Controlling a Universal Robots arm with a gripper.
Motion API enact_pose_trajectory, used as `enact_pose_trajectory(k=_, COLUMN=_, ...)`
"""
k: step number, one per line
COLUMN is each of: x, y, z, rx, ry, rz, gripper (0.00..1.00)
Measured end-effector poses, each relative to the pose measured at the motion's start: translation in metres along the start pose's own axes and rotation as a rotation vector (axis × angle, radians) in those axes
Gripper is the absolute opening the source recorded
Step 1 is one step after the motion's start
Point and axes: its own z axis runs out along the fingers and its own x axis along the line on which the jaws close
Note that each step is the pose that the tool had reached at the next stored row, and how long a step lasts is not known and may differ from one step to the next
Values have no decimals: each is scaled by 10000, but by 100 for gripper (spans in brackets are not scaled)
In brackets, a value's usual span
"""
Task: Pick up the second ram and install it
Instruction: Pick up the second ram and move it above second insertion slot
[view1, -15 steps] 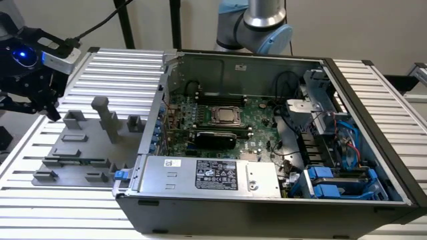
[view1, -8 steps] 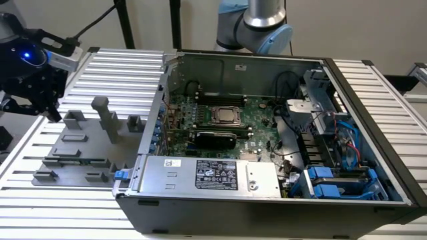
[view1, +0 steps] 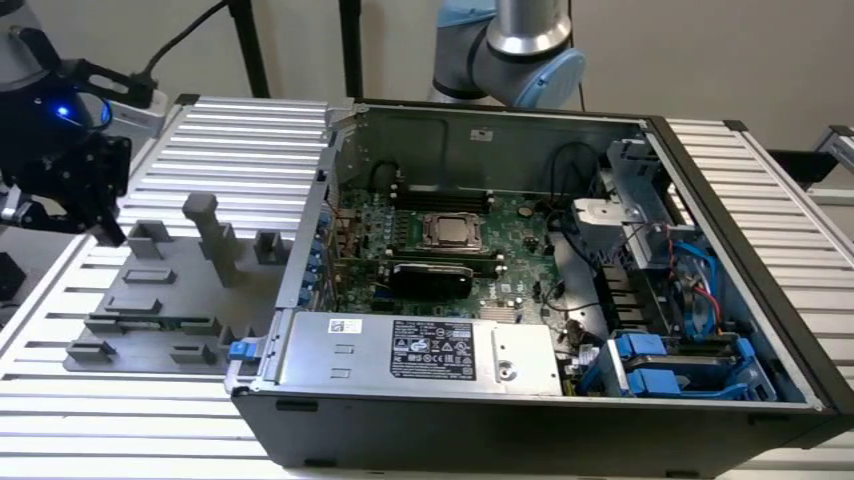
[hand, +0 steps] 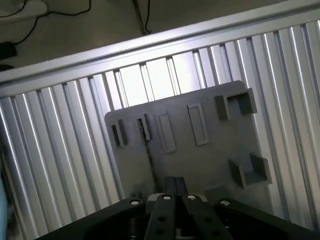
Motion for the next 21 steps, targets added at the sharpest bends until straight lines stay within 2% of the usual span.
enact_pose_trajectory(k=4, x=5, y=-1, z=61, rx=-30, ry=10, rz=-469, gripper=0)
enact_pose_trajectory(k=10, x=32, y=-8, z=142, rx=-117, ry=34, rz=-930, gripper=0)
enact_pose_trajectory(k=17, x=34, y=-9, z=211, rx=-120, ry=47, rz=-1753, gripper=0)
enact_pose_trajectory(k=21, x=48, y=-13, z=240, rx=-119, ry=56, rz=-1997, gripper=0)
